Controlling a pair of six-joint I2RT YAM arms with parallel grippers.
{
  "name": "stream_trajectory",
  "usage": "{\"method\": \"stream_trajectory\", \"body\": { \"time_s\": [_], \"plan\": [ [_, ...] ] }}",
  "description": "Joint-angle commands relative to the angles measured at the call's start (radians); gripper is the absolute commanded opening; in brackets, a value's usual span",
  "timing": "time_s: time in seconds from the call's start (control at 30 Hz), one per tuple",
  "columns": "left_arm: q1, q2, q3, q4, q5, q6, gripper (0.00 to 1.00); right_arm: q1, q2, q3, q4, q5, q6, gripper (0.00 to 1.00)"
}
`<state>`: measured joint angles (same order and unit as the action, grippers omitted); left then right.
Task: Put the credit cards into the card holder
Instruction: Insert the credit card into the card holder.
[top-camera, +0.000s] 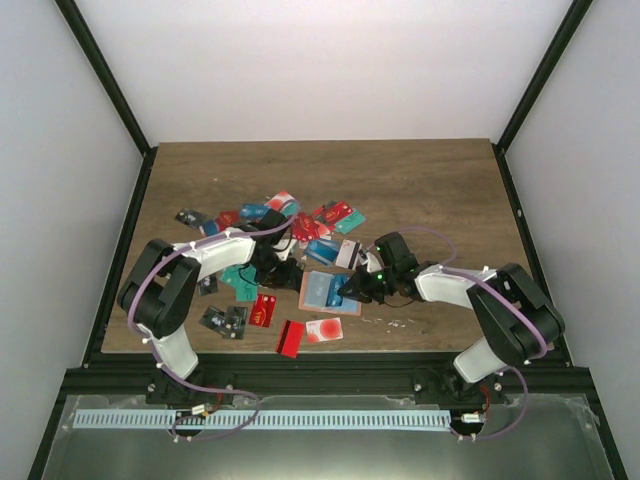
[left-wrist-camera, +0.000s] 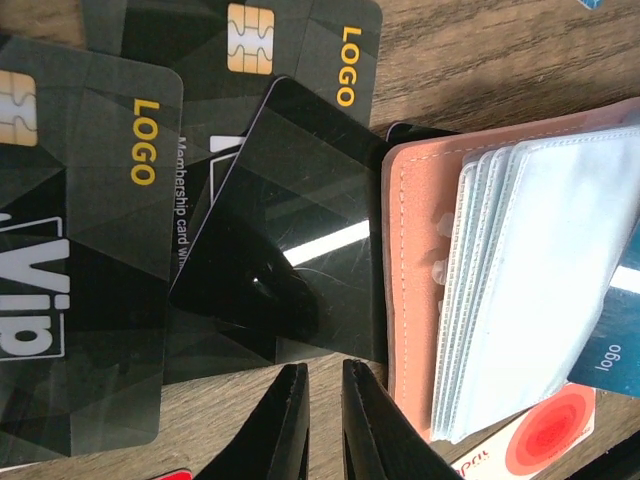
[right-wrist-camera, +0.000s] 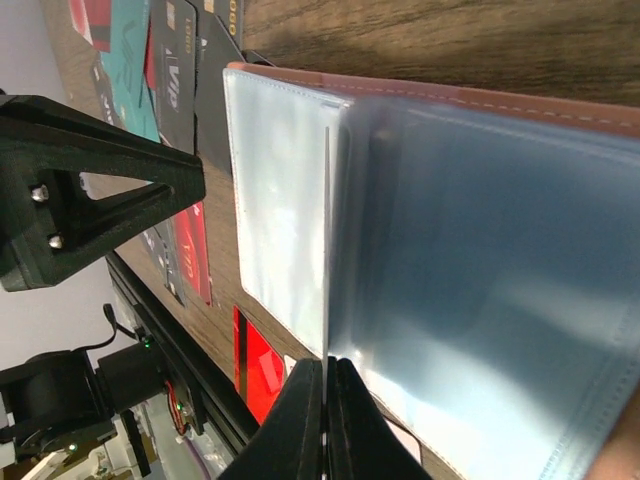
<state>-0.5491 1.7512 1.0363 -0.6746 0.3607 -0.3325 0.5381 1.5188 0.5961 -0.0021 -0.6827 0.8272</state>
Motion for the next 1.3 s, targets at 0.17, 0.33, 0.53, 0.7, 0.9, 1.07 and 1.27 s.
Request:
{"method": "stream_trajectory", "body": {
  "time_s": [0.17,0.33,0.53,0.7,0.9,1.07,1.27],
  "plan": [
    [-0.004,0.024,0.007,0.003,0.024,0.012,0.12,-0.009,0.023,-0.033,0.139,-0.063,0.066,0.01],
    [-0.005,0.023,0.005,0.003,0.027,0.012,0.12,-0.009,0.004,-0.044,0.141,-0.040,0.083,0.01],
    [-0.003,0.027,0.011,0.003,0.027,0.012,0.11,-0.009,-0.052,-0.065,0.118,-0.005,0.093,0.01],
    [-0.005,0.034,0.010,0.004,0.029,0.012,0.11,-0.009,-0.049,-0.083,0.133,0.013,0.114,0.01],
    [-0.005,0.036,0.012,0.003,0.033,0.009,0.11,-0.009,-0.054,-0.078,0.106,0.041,0.114,0.01],
    [-0.005,0.036,0.012,0.005,0.034,0.007,0.11,-0.009,-0.029,-0.075,0.131,0.021,0.118,0.01],
    [-0.004,0.034,0.008,0.006,0.034,0.006,0.11,-0.009,0.003,-0.072,0.180,-0.003,0.130,0.01]
  ]
}}
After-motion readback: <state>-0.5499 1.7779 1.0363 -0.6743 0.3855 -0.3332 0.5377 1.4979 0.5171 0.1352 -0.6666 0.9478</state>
